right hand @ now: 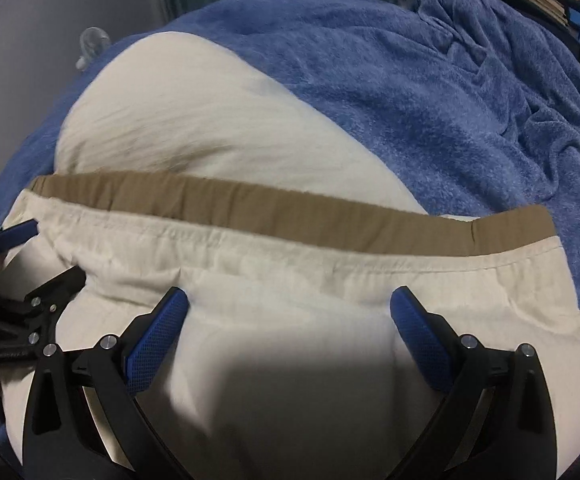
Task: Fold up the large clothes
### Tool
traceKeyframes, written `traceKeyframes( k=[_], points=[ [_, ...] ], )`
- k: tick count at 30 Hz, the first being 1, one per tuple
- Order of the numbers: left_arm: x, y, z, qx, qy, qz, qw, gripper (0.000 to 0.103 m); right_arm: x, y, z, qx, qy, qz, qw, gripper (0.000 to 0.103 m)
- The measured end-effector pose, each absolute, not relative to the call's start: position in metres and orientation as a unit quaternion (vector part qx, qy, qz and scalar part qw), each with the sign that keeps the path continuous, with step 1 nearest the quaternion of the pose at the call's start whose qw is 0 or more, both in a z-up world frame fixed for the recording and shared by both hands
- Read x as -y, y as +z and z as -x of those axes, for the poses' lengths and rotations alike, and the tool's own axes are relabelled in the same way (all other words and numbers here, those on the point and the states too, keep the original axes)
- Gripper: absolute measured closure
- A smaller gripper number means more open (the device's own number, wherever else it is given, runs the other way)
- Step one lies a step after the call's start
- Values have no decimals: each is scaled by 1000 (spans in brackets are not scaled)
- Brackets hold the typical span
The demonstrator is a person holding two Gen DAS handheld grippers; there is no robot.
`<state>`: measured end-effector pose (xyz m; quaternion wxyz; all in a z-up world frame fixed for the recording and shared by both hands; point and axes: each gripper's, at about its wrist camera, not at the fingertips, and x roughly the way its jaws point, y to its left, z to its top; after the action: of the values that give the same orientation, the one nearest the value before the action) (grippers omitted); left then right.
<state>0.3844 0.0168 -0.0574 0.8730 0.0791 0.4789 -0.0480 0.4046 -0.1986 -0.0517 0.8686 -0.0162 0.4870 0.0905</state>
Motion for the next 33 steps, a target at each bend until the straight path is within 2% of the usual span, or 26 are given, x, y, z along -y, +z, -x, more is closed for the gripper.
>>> traceKeyframes(
  k=[6,11,16,21,26,31,33],
  points=[
    [-16,-59,-402,-474,-38,-85,876,5,210,-53,-419,-474,78,-14,877,6],
    [-26,-47,-410,-429,2,-83,899,6,220,-57,-426,-459,58,-29,886,5],
    [-34,-60,-421,-472,-10,-55,880,5,215,-60,-424,-465,49,-16,884,5],
    [-50,-37,-377,-452,-30,-58,889,6,239,-22,-378,-426,73,-6,902,8],
    [-81,-33,-333,-465,-50,-43,883,6,285,-27,-355,-438,47,58,896,7],
    [-100,-45,-330,-454,-10,-66,889,6,352,-51,-358,-459,-4,-30,888,7],
    [-102,-46,-330,-456,-10,-63,888,6,376,-65,-356,-469,11,-114,875,7]
  ],
)
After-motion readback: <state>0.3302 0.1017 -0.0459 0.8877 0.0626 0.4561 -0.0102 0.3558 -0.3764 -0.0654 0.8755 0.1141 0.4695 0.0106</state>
